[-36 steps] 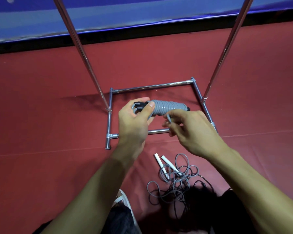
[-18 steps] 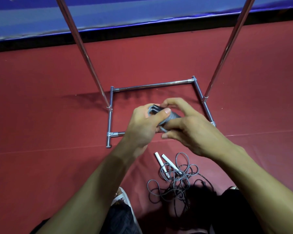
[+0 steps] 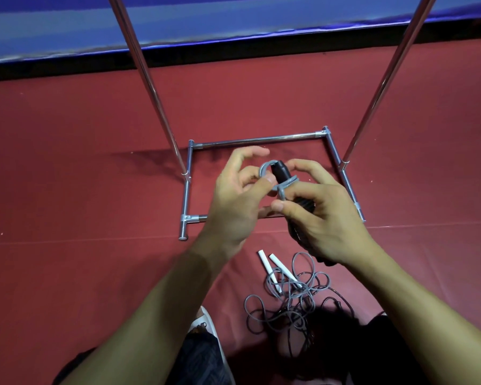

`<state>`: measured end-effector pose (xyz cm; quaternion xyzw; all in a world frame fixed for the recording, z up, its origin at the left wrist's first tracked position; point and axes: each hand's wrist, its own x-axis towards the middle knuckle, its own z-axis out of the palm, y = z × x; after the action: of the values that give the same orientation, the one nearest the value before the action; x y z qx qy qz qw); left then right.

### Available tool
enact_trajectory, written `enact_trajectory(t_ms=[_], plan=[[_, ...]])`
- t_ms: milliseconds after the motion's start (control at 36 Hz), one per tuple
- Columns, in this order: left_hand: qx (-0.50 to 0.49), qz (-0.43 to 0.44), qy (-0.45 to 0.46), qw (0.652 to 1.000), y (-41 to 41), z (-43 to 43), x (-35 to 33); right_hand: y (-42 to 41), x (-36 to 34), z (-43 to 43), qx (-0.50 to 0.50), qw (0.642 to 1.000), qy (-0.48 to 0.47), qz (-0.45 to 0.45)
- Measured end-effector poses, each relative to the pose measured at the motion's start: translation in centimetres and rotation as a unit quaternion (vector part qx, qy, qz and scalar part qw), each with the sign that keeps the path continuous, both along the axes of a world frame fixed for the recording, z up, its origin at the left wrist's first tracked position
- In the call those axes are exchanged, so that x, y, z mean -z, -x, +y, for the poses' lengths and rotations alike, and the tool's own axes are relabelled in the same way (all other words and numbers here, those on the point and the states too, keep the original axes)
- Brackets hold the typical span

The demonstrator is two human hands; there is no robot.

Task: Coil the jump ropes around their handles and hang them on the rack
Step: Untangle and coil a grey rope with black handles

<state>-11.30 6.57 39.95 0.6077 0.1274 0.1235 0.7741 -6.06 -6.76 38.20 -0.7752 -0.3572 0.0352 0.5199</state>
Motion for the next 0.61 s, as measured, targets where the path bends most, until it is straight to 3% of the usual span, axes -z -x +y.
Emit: enact_trajectory(t_ms=[56,167,306,472,611], plan=[[-0.006,-0.006,-0.037,0.999,-0.1,0.0,-0.1,0.2,0.0,0.1,0.004,1.0,-0.009,0.008],[-0.035,-0.063,-0.211,0.975,-0.3,0.3,0.6,0.2,0.1,0.4,0.023,0.999,-0.024,0.039],[-0.062,-0.075,-0.181,0.979,-0.3,0.4,0.5,0.5,-0.2,0.4,0.02,0.995,-0.057,0.084],[0.014,-0.064,-0.022,0.998,0.3,0.3,-0.1,0.6,-0.5,0.4,0.009,0.99,-0.081,0.115],[0.085,-0.092,-0.071,0.99,0.4,1.6,0.0,0.6,-0.8,-0.1,-0.015,0.991,-0.078,0.11]])
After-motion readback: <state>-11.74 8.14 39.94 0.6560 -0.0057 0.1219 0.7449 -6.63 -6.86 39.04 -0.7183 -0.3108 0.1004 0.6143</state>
